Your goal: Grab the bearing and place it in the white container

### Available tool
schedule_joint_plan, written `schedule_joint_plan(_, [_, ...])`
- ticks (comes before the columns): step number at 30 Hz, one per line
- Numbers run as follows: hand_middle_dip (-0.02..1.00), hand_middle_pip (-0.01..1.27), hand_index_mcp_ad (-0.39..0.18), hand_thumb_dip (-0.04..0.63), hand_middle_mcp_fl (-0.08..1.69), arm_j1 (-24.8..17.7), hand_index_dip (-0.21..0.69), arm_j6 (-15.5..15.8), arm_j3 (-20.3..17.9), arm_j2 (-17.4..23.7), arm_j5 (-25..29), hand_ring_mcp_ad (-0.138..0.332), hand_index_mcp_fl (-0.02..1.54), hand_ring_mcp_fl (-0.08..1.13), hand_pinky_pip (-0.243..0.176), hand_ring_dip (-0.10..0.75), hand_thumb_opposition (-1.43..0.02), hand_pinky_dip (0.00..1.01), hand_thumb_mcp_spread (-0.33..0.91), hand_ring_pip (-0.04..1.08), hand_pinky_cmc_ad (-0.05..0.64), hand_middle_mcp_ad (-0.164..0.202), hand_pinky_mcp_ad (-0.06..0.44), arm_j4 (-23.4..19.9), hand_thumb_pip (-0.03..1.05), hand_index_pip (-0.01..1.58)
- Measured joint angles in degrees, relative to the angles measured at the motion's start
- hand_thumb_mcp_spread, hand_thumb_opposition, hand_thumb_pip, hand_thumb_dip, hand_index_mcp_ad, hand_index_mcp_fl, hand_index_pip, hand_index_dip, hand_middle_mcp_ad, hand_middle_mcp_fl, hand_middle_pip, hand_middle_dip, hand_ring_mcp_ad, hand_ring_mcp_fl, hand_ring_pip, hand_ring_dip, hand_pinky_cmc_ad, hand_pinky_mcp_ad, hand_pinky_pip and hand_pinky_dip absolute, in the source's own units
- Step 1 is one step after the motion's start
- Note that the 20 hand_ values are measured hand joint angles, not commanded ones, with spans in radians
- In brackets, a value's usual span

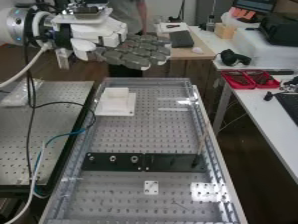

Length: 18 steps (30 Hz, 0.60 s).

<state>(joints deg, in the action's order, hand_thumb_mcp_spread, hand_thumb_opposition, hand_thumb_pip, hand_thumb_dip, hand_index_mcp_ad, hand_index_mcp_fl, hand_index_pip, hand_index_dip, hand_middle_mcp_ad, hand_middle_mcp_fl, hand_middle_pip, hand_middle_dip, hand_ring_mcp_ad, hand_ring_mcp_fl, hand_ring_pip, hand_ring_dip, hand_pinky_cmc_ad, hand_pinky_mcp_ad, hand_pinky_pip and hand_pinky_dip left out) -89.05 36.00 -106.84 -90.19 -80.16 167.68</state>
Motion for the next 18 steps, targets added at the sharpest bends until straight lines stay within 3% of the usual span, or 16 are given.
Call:
schedule_joint_plan(4, [0.03,0.02,0.005,0.005,0.01,0.4,0.019,-0.7,-1.6,-0.9,0.9,0.066,0.01,0.0,-0.01,0.014,-0.03,0.02,0.0,0.02,0.063,0.075,0.051,-1.5,0.03,0.01])
schedule_joint_plan(7, [0.04,0.04,0.005,0.024,0.0,0.7,0.019,-0.9,-2.4,-1.7,1.4,0.07,0.01,0.0,-0.012,0.014,-0.33,0.05,0.16,0.02,0.065,0.058,0.075,-2.2,0.35,0.01])
schedule_joint_plan(8, [0.04,0.06,0.003,0.037,0.0,0.9,0.016,-1.1,-2.6,-2.0,1.5,0.072,0.0,0.0,-0.012,0.014,-0.43,0.08,0.19,0.02,0.094,0.058,0.101,-2.4,0.38,0.01])
schedule_joint_plan(12, [0.08,0.1,-0.003,0.037,0.0,1.5,0.016,-1.9,-3.3,-3.1,1.7,0.093,0.0,0.0,-0.044,0.023,-0.58,0.16,0.21,0.05,0.22,0.061,0.201,-3.0,0.4,0.04])
schedule_joint_plan(18, [0.09,0.11,-0.005,0.038,0.01,2.2,0.03,-3.2,-3.5,-4.3,1.7,0.14,0.01,0.0,-0.075,0.037,-0.65,0.2,0.2,0.06,0.333,0.061,0.265,-3.3,0.42,0.05])
